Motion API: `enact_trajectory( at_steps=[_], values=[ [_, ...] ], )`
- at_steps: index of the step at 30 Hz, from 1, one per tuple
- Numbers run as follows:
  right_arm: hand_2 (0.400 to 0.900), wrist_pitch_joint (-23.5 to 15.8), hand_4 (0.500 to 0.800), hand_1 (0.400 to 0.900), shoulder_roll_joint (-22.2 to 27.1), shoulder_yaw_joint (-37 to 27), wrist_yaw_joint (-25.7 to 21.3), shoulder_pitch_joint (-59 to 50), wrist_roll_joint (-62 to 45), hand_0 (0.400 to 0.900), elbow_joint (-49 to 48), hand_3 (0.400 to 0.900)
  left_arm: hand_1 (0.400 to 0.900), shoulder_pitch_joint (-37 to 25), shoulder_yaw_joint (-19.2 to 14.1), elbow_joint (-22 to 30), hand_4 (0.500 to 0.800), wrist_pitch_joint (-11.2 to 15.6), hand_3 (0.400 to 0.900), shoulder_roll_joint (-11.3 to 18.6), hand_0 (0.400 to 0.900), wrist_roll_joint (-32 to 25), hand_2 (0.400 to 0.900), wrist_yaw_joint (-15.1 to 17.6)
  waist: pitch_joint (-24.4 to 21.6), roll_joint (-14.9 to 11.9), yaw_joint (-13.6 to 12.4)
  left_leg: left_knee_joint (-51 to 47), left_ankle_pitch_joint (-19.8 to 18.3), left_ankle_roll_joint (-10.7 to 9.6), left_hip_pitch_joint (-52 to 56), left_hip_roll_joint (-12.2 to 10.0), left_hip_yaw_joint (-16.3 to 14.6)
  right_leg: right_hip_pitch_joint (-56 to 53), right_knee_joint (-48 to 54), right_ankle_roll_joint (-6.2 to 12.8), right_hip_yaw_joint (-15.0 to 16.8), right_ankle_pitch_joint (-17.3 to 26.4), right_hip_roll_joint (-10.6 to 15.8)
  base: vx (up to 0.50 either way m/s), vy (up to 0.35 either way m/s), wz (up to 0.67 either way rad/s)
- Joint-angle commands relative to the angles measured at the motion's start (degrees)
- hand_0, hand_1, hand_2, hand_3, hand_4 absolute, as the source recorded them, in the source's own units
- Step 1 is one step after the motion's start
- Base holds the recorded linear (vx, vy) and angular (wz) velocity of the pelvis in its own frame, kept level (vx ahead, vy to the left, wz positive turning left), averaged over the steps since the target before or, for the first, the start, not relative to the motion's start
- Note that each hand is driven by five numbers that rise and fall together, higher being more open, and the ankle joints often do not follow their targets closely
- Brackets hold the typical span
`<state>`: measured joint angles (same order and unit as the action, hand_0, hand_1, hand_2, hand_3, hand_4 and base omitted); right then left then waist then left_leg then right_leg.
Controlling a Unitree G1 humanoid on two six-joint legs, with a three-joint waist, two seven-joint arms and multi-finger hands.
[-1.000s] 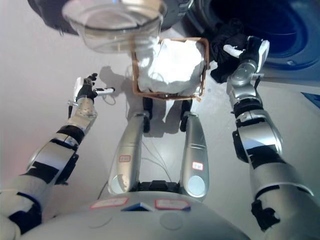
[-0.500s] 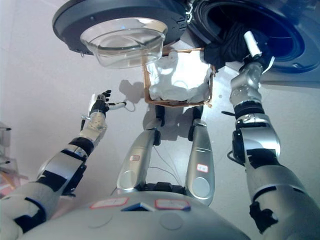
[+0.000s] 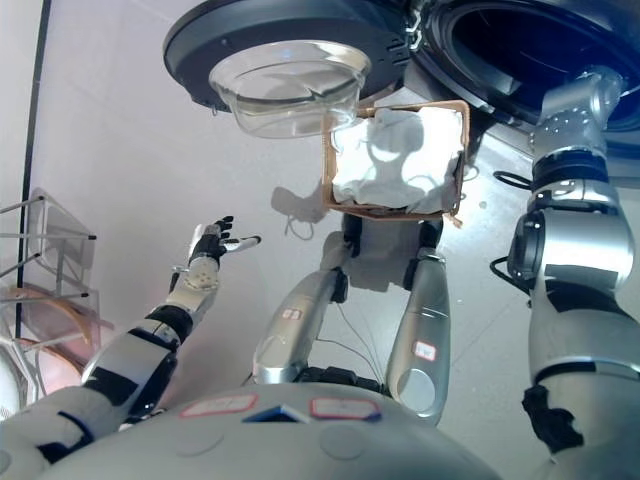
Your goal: Put the clothes in the basket into the washing machine.
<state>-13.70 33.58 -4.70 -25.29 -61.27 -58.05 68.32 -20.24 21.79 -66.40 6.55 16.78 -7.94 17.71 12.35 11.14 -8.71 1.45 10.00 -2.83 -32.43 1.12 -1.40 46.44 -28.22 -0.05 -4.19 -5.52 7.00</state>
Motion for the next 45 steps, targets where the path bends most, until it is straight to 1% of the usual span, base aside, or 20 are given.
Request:
enact_trajectory(
  at_steps=[1, 2, 3, 4, 7, 10, 11, 12, 13, 14, 15, 17, 20, 23, 29, 32, 33, 35, 38, 45],
  values=[
    [0.4, -5.6, 0.5, 0.4, 8.3, 6.2, 1.2, -6.4, 2.7, 0.4, -3.3, 0.4, 0.9, 0.1, -0.8, -3.0, 0.8, 0.9, 0.9, 1.4, 0.9, -1.5, 0.9, 1.5, -4.5, 0.7, 0.8, -4.6, 1.5, -1.8, 1.7, 0.8, 2.0, -9.6, 12.8, 1.2, -2.0, 2.3, -2.7, 0.03, -0.021, 0.05],
    [0.4, -5.0, 0.5, 0.4, 9.0, 6.9, 1.0, -7.1, 3.6, 0.4, -2.8, 0.4, 0.9, 0.0, -0.8, -3.0, 0.8, 0.9, 0.9, 1.4, 0.9, -1.5, 0.9, 1.5, -4.5, 0.7, 0.7, -4.8, 1.6, -1.9, 1.7, 0.8, 2.1, -9.7, 13.0, 1.22, -2.0, 2.3, -2.7, 0.0, 0.0, 0.0],
    [0.582, -4.6, 0.609, 0.582, 9.6, 8.0, 0.6, -7.8, 4.6, 0.582, -2.5, 0.582, 0.9, -0.2, -0.7, -2.8, 0.8, 1.0, 0.9, 1.5, 0.9, -1.6, 0.9, 1.4, -4.4, 0.6, 0.6, -5.0, 1.7, -1.9, 1.7, 0.8, 2.1, -9.7, 13.1, 1.2, -2.0, 2.4, -2.7, 0.0, 0.0, 0.0],
    [0.9, -4.1, 0.8, 0.9, 9.8, 8.6, 0.4, -8.1, 5.2, 0.9, -2.5, 0.9, 0.9, -0.4, -0.6, -2.7, 0.8, 1.1, 0.9, 1.3, 0.9, -1.7, 0.9, 1.5, -4.3, 0.8, 0.7, -5.1, 1.8, -1.9, 1.8, 0.7, 2.2, -9.6, 13.1, 1.21, -2.2, 2.3, -2.7, 0.0, 0.0, 0.0],
    [0.9, -1.6, 0.8, 0.9, 10.7, 11.3, 0.0, -8.4, 10.1, 0.9, -1.7, 0.9, 0.9, -0.7, -0.2, -2.4, 0.8, 1.0, 0.9, 0.9, 0.9, -1.5, 0.9, 1.8, -3.9, 0.8, 0.9, -4.9, 1.8, -1.8, 1.6, 0.7, 2.1, -9.5, 13.0, 1.12, -2.2, 2.4, -2.7, 0.0, 0.0, 0.0],
    [0.9, 2.3, 0.8, 0.9, 12.4, 18.1, -2.3, -9.4, 23.9, 0.9, -0.3, 0.9, 0.9, -1.3, -0.3, -2.1, 0.8, 1.0, 0.9, 0.6, 0.9, -1.0, 0.9, 2.5, -3.4, 0.4, 1.3, -4.7, 1.9, -1.7, 1.3, 0.7, 2.0, -8.9, 12.9, 0.99, -2.1, 2.8, -2.8, 0.0, 0.001, -0.07],
    [0.9, 4.3, 0.8, 0.9, 13.5, 21.9, -3.9, -9.9, 32.1, 0.9, -0.6, 0.9, 0.9, -1.9, -0.5, -2.1, 0.8, 0.7, 0.9, 0.8, 0.9, -0.7, 0.9, 3.1, -3.2, 0.1, 1.5, -4.5, 1.9, -1.6, 1.1, 0.7, 2.0, -8.6, 12.8, 0.87, -2.1, 3.1, -2.9, -0.02, -0.009, -0.11],
    [0.9, 6.1, 0.8, 0.9, 14.3, 25.4, -2.6, -10.6, 37.4, 0.9, -0.4, 0.9, 0.9, -2.8, -0.5, -2.4, 0.8, 0.6, 0.9, 0.8, 0.9, 0.3, 0.9, 3.7, -2.9, -0.1, 1.9, -4.4, 1.9, -1.6, 0.9, 0.6, 1.9, -8.4, 12.7, 0.78, -2.0, 3.2, -3.1, -0.01, 0.001, -0.12],
    [0.9, 8.1, 0.8, 0.9, 14.7, 27.7, -4.0, -12.5, 41.0, 0.9, 1.4, 0.9, 0.9, -3.7, -0.4, -2.6, 0.8, 0.4, 0.9, 0.7, 0.9, 0.2, 0.9, 4.2, -2.9, -0.2, 2.0, -4.3, 1.9, -1.5, 0.9, 0.6, 1.9, -8.2, 12.6, 0.73, -1.9, 3.4, -3.2, 0.0, 0.009, -0.15],
    [0.9, 11.3, 0.8, 0.9, 14.9, 34.3, -5.6, -15.4, 51.3, 0.9, 3.0, 0.9, 0.9, -4.9, -0.2, -3.1, 0.8, 0.1, 0.9, 1.0, 0.9, 0.6, 0.9, 4.9, -3.0, -0.7, 2.1, -4.2, 2.0, -1.5, 0.6, 0.5, 1.8, -8.0, 12.7, 0.66, -1.7, 3.7, -3.4, 0.0, 0.009, -0.15],
    [0.9, 12.2, 0.8, 0.9, 14.6, 39.0, -4.3, -17.8, 57.0, 0.9, 2.4, 0.9, 0.9, -6.2, 0.0, -3.7, 0.8, 0.0, 0.9, 1.0, 0.9, 1.6, 0.9, 5.6, -2.9, -1.0, 2.5, -4.2, 2.0, -1.5, 0.5, 0.3, 1.7, -8.0, 13.0, 0.63, -1.8, 3.9, -3.5, 0.0, 0.002, -0.16],
    [0.9, 14.1, 0.8, 0.9, 14.1, 42.7, -4.3, -19.6, 63.0, 0.9, 2.3, 0.9, 0.9, -7.7, -0.1, -4.3, 0.8, -0.2, 0.9, 0.6, 0.9, 1.6, 0.9, 6.2, -3.0, -1.3, 2.9, -4.2, 1.9, -1.5, 0.5, 0.3, 1.6, -7.7, 13.1, 0.6, -1.6, 4.1, -3.6, 0.01, 0.007, -0.11],
    [0.9, 14.8, 0.8, 0.9, 12.7, 44.4, -4.5, -20.7, 65.1, 0.9, 3.5, 0.9, 0.9, -9.3, 0.0, -5.4, 0.8, -0.4, 0.9, -0.1, 0.9, 1.7, 0.9, 7.0, -3.1, -1.5, 3.3, -4.3, 1.8, -1.4, 0.5, 0.3, 1.7, -7.7, 13.2, 0.6, -1.5, 4.2, -3.7, 0.01, 0.011, -0.03],
    [0.9, 15.3, 0.8, 0.9, 11.2, 43.8, -3.8, -21.5, 64.0, 0.9, 4.2, 0.9, 0.9, -9.9, -0.5, -6.0, 0.8, -0.8, 0.9, -0.3, 0.9, 1.0, 0.9, 7.4, -3.0, -1.8, 3.4, -4.4, 1.8, -1.5, 0.5, 0.3, 1.6, -7.6, 13.4, 0.59, -1.3, 4.3, -3.9, 0.0, 0.008, -0.04],
    [0.9, 13.7, 0.8, 0.9, 8.9, 40.8, -1.6, -19.1, 59.4, 0.9, 3.8, 0.9, 0.9, -8.5, -1.1, -6.5, 0.8, -0.9, 0.9, -0.6, 0.9, 0.4, 0.9, 6.8, -2.7, -2.2, 3.3, -4.3, 1.7, -1.4, 0.6, 0.3, 1.6, -7.4, 13.2, 0.59, -1.0, 4.4, -4.1, 0.0, 0.005, -0.05],
    [0.9, 12.2, 0.8, 0.9, 8.2, 38.8, 0.7, -17.5, 54.0, 0.9, 2.4, 0.9, 0.9, -8.4, -1.4, -6.5, 0.8, -1.0, 0.9, -0.5, 0.9, 0.1, 0.9, 6.1, -2.8, -2.4, 3.4, -4.4, 1.6, -1.3, 0.6, 0.2, 1.5, -7.2, 13.2, 0.55, -0.9, 4.4, -4.2, -0.01, 0.005, -0.03],
    [0.9, 10.4, 0.8, 0.9, 7.8, 36.3, 3.7, -15.3, 46.7, 0.9, 0.3, 0.9, 0.9, -7.6, -1.7, -6.3, 0.8, -0.9, 0.9, -0.4, 0.9, -0.3, 0.9, 5.1, -2.8, -2.4, 3.4, -4.5, 1.5, -1.3, 0.8, 0.2, 1.4, -7.2, 13.2, 0.55, -0.8, 4.4, -4.2, 0.0, 0.0, 0.0],
    [0.9, 8.5, 0.8, 0.9, 6.7, 32.6, 7.2, -12.3, 37.2, 0.9, -2.4, 0.9, 0.9, -7.1, -1.8, -5.8, 0.8, -0.6, 0.9, -0.1, 0.9, -0.6, 0.9, 3.8, -2.8, -2.4, 3.3, -4.5, 1.4, -1.2, 1.0, 0.2, 1.3, -7.2, 13.3, 0.57, -0.9, 4.3, -4.1, 0.0, 0.003, -0.02],
    [0.9, 6.7, 0.8, 0.9, 5.3, 28.5, 10.3, -8.3, 29.1, 0.9, -3.2, 0.9, 0.9, -5.9, -2.1, -5.1, 0.8, -0.6, 0.9, -0.1, 0.9, -0.9, 0.9, 2.4, -2.7, -2.5, 3.1, -4.5, 1.2, -1.1, 1.1, 0.2, 1.4, -7.2, 13.1, 0.51, -0.8, 4.0, -4.0, 0.0, 0.0, 0.0],
    [0.9, 4.7, 0.8, 0.9, 0.1, 23.9, 11.8, -3.0, 21.6, 0.9, -5.4, 0.9, 0.9, -4.3, -1.9, -3.9, 0.8, -0.5, 0.9, -1.0, 0.9, -1.4, 0.9, 1.1, -1.5, -2.9, 2.9, -2.5, 0.3, -0.3, -0.1, 0.5, 1.1, -6.3, 12.1, 0.46, -0.4, 3.9, -3.9, -0.04, -0.003, -0.04]
  ],
)
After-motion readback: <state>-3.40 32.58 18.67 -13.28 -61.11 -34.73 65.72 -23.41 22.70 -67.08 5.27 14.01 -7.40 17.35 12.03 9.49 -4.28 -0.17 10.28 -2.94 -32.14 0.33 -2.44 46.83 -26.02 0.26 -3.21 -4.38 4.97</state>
